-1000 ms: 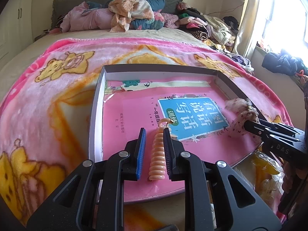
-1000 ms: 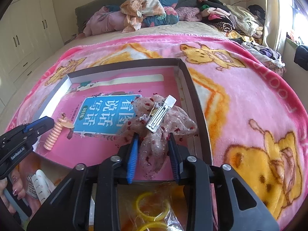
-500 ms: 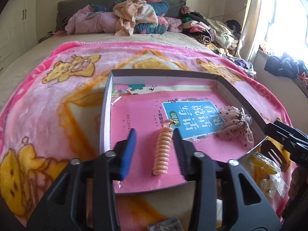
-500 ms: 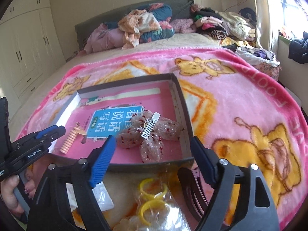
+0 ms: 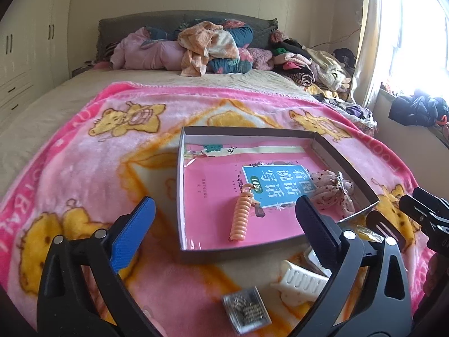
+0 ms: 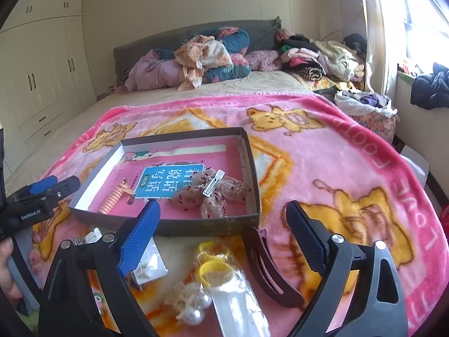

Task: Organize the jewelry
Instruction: 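Open both tools to drop the spiral tie and bow clip into the box, then grasp the pink pom-pom clip with the left tool while the right tool grasps the clear plastic sleeve, then carry the pom-pom clip and plastic sleeve over the grey box with both tools, then open both tools to drop the pom-pom clip and plastic sleeve into the box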

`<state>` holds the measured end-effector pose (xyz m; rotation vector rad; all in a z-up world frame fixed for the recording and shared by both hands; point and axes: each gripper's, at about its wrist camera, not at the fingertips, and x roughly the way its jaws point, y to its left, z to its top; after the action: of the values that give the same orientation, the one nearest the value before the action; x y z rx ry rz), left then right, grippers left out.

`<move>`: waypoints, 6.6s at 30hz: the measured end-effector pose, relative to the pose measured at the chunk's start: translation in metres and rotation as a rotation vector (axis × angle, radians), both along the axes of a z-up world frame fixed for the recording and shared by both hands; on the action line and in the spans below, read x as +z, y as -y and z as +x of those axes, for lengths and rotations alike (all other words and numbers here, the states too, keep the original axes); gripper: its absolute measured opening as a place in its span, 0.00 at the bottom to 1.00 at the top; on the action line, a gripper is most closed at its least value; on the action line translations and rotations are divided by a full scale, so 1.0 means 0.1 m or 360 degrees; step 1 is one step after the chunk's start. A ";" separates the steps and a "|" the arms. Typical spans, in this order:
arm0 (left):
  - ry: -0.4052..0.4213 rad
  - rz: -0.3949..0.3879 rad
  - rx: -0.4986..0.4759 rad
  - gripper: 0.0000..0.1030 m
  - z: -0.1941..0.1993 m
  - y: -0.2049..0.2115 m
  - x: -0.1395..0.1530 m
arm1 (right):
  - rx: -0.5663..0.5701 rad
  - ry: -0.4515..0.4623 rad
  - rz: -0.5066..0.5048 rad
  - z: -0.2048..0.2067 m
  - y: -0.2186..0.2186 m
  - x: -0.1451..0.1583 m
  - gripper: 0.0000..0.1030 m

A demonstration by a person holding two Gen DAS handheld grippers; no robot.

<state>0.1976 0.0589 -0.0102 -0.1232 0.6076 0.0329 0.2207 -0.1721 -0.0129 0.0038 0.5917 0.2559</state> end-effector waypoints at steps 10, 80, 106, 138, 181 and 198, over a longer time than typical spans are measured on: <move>0.0064 -0.0028 -0.0032 0.89 -0.34 0.10 0.13 | -0.0009 0.0060 -0.0002 -0.37 0.18 0.10 0.86; -0.0341 -0.0093 -0.0455 0.23 -0.77 0.87 -0.72 | 0.0159 -0.0428 -0.0024 -0.45 0.31 -0.69 0.38; -0.0152 -0.0126 -0.0418 0.22 -0.66 0.62 -0.27 | 0.0216 -0.0295 0.0037 -0.56 0.16 -0.29 0.38; -0.0122 -0.0111 -0.0420 0.22 0.26 0.62 -0.17 | 0.0182 -0.0255 -0.0006 0.34 -0.10 -0.09 0.38; -0.0274 -0.0079 -0.0457 0.23 0.77 0.71 -0.48 | 0.0137 -0.0352 -0.0015 1.08 -0.16 -0.47 0.41; -0.0267 -0.0065 -0.0389 0.43 0.72 0.69 -0.45 | 0.0105 -0.0267 0.0037 0.77 -0.04 -0.34 0.61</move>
<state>0.2693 -0.0099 -0.0547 -0.0856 0.7879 -0.2078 0.2977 -0.1681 -0.0473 0.0282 0.7563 0.3284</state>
